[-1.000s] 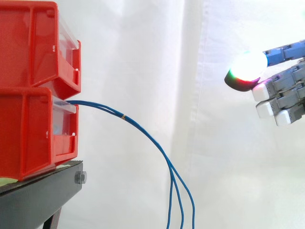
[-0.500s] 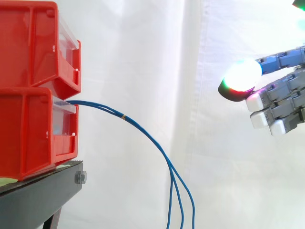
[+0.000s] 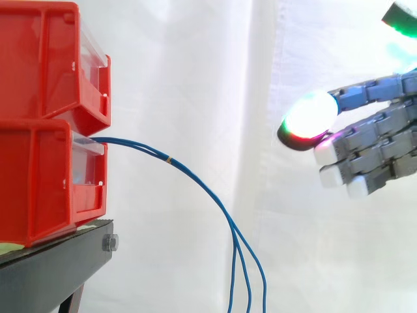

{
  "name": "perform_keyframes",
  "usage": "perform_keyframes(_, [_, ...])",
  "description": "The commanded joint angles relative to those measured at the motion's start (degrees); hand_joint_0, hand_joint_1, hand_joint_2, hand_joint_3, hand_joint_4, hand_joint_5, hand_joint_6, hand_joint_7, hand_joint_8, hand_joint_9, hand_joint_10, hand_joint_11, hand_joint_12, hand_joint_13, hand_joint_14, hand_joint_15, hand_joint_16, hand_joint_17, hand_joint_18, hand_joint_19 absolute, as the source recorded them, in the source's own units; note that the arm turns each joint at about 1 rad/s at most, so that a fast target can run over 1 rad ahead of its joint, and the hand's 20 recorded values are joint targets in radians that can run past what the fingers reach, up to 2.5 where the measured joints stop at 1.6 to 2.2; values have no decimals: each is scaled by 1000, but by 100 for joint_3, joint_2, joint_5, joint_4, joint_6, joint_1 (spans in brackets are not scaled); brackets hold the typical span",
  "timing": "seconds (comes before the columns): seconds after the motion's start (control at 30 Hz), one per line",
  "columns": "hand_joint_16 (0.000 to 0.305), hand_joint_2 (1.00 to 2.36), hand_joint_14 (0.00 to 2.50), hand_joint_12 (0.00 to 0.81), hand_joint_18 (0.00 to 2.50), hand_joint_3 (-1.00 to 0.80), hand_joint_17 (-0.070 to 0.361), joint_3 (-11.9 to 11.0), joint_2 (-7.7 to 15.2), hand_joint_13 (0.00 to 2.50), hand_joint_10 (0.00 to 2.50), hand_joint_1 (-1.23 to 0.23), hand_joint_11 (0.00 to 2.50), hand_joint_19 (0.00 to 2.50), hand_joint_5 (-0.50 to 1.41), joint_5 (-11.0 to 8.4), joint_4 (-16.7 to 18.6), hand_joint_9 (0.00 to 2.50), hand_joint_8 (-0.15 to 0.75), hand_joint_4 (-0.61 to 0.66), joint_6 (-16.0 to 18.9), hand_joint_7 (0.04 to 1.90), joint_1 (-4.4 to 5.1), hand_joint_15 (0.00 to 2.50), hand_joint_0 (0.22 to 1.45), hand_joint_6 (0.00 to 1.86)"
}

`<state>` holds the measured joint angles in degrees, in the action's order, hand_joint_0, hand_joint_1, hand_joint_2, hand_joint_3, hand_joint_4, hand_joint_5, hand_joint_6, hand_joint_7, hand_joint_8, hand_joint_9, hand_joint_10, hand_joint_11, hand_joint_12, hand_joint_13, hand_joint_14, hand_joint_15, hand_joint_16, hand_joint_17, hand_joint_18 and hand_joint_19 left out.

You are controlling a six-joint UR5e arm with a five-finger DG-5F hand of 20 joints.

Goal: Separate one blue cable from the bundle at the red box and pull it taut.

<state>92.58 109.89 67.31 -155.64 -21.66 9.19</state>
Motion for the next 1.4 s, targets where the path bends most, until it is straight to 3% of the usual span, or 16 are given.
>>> perform_keyframes(0.0, [37, 1000, 10, 316, 362, -500, 84, -135, 200, 527, 6, -595, 193, 487, -180, -8, 131, 631, 237, 154, -14, 773, -5, 287, 521, 502])
perform_keyframes(0.23, [37, 1000, 10, 315, 362, -500, 84, -249, 261, 529, 5, -595, 187, 482, -179, -201, 148, 634, 234, 157, -207, 775, 4, 280, 521, 502])
perform_keyframes(0.6, [38, 1000, 10, 317, 367, -500, 85, -311, 525, 534, 5, -596, 195, 484, -177, -227, 298, 646, 238, 159, -322, 772, 13, 292, 520, 502])
perform_keyframes(0.67, [37, 1000, 10, 317, 367, -500, 84, -443, 586, 534, 6, -595, 194, 485, -176, -315, 184, 646, 239, 159, -286, 774, 4, 289, 521, 502])
perform_keyframes(0.77, [38, 1000, 10, 318, 370, -500, 84, -451, 595, 536, 6, -596, 195, 482, -177, -342, 140, 647, 239, 159, -304, 775, 4, 282, 521, 502])
perform_keyframes(0.97, [38, 1000, 10, 318, 366, -500, 85, -451, 630, 536, 6, -596, 196, 484, -176, -333, 280, 652, 239, 163, -392, 774, 13, 290, 521, 502])
perform_keyframes(1.17, [38, 1000, 10, 317, 367, -500, 85, -733, 1052, 538, 6, -595, 203, 484, -176, -192, 342, 653, 238, 161, -84, 773, -23, 286, 521, 502])
perform_keyframes(1.37, [38, 1000, 12, 318, 368, -500, 85, -776, 1061, 539, 6, -595, 201, 484, -175, -175, 394, 654, 241, 168, -199, 774, -14, 290, 521, 502])
